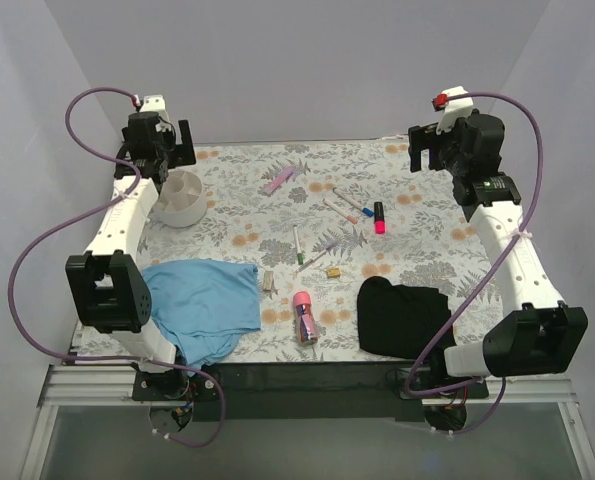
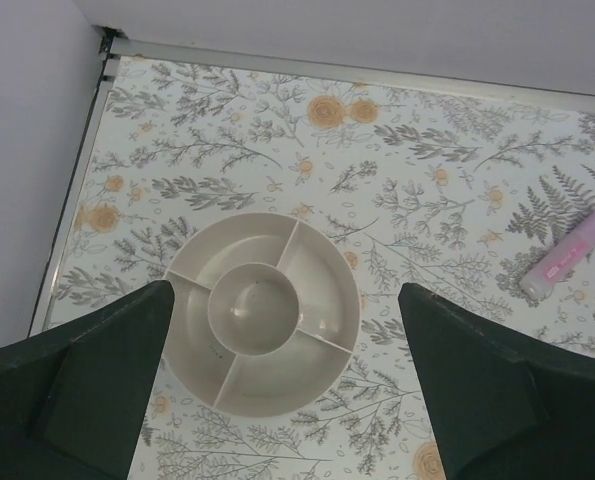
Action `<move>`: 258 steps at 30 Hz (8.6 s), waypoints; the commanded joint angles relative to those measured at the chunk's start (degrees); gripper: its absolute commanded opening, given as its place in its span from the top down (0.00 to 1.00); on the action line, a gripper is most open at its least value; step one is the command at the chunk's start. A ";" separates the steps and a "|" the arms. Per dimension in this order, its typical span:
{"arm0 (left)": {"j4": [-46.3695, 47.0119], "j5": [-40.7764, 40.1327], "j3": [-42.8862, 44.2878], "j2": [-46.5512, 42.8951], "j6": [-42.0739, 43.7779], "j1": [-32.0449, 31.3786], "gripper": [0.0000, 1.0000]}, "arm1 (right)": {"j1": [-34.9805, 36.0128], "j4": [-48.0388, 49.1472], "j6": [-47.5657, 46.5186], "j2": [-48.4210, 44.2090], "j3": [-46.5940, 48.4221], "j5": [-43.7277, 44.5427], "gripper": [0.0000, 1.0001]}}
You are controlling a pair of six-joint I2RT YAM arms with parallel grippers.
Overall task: Sort the stationery into containers
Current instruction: Move the storage box to the center of the board, then pick up the pen from the center of the board, then place the pen in the storage box.
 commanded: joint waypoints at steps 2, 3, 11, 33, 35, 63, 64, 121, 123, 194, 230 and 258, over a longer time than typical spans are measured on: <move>-3.54 -1.49 7.42 3.90 0.72 4.18 0.02 | 0.24 4.41 1.56 1.39 1.30 1.93 0.02; -3.45 -1.57 11.43 4.96 0.29 4.88 0.02 | 0.24 4.50 2.08 1.39 1.22 4.80 0.02; -3.72 2.55 23.07 16.64 1.25 14.28 0.03 | 0.15 3.89 -2.75 8.06 3.58 -7.28 0.02; -13.56 3.43 36.43 38.80 2.65 17.19 1.00 | 0.85 -6.05 -0.29 22.04 10.09 -20.83 0.08; -13.56 4.22 36.79 40.30 3.01 17.28 1.00 | 0.94 -6.40 -0.47 22.48 10.01 -21.18 0.09; -11.89 16.97 10.34 27.83 4.94 4.80 1.00 | 2.88 -6.75 -1.79 20.29 2.62 -23.99 0.07; -11.80 16.45 9.03 27.30 4.25 4.28 1.00 | 2.96 -6.58 -1.79 20.20 2.36 -24.08 0.07; -6.98 20.46 -2.19 12.60 5.27 2.07 0.45 | 13.07 -4.56 10.60 33.90 13.78 -28.47 0.08; -6.09 23.20 3.01 16.38 10.18 1.55 0.44 | 13.33 -4.64 10.78 35.14 15.01 -28.56 0.08; 11.57 19.52 35.40 31.71 1.52 -18.76 1.00 | 9.12 -4.55 5.86 23.46 2.10 -25.40 0.09; 73.53 16.00 -39.77 -0.58 -14.75 -12.60 1.00 | 20.45 -11.76 -1.96 5.69 -7.31 -5.89 0.08; 76.44 16.36 -36.52 9.72 -14.48 -11.64 0.62 | 20.45 -11.33 -2.31 7.10 -8.01 -6.06 0.06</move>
